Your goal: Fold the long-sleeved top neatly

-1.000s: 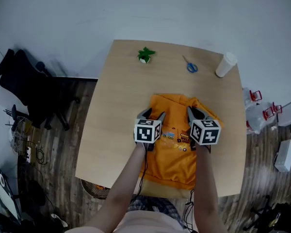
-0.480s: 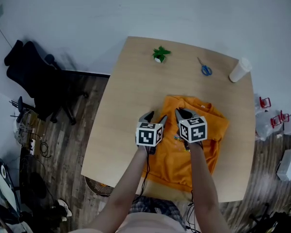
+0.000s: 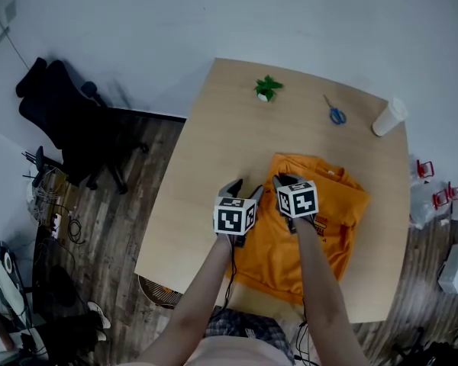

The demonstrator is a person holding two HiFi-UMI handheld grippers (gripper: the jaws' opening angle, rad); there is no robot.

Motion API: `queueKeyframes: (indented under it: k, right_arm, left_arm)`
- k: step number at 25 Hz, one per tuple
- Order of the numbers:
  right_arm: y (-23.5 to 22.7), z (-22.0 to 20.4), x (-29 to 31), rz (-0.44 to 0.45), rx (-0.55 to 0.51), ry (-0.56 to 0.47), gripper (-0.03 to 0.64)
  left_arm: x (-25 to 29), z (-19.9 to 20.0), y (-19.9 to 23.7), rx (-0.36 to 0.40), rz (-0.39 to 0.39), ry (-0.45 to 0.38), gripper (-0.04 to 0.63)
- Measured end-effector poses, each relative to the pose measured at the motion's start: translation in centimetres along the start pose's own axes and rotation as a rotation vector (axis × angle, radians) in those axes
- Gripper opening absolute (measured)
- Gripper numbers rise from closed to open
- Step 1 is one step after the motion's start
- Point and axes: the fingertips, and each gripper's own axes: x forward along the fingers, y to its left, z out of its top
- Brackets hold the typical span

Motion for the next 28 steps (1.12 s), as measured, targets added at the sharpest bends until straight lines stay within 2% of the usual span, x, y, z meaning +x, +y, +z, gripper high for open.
queueKeyframes:
  k: [2, 4, 7, 10, 20, 24, 28]
  right_arm:
    - [0.6, 0.3, 0.0, 0.020, 0.014, -0.020, 0.215]
    - [0.8, 1.1, -0.4, 0.018, 0.028, -0.071, 0.246]
    - [0.5, 2.0, -1.4, 0.003, 0.095, -0.159, 0.377]
    - [-0.1, 1.9, -2.6, -0.037, 0.132, -0.193, 0.451]
    - [-4.7, 0.6, -9.4, -0.173, 0.220, -0.275, 0.471]
    - [-7.9, -0.7, -13.5, -0.248, 0.229, -0.278, 0.465]
    - [-11.5, -1.7, -17.3, -0.312, 0.192, -0.254, 0.454]
  left_arm:
    - [-0.3, -0.1, 0.4, -0.004, 0.006, 0.000, 0.245]
    - [-0.5, 0.0, 0.8, -0.008, 0.011, -0.003, 0.245]
    - [-0.8, 0.0, 1.2, -0.013, 0.015, -0.008, 0.245]
    - [-1.2, 0.1, 1.3, -0.013, 0.015, -0.016, 0.245]
    - [-0.6, 1.1, -2.2, 0.059, -0.045, -0.018, 0.269]
    - [0.7, 2.3, -4.3, 0.157, -0.081, 0.007, 0.304]
    - [2.6, 4.3, -6.2, 0.272, -0.118, 0.025, 0.322]
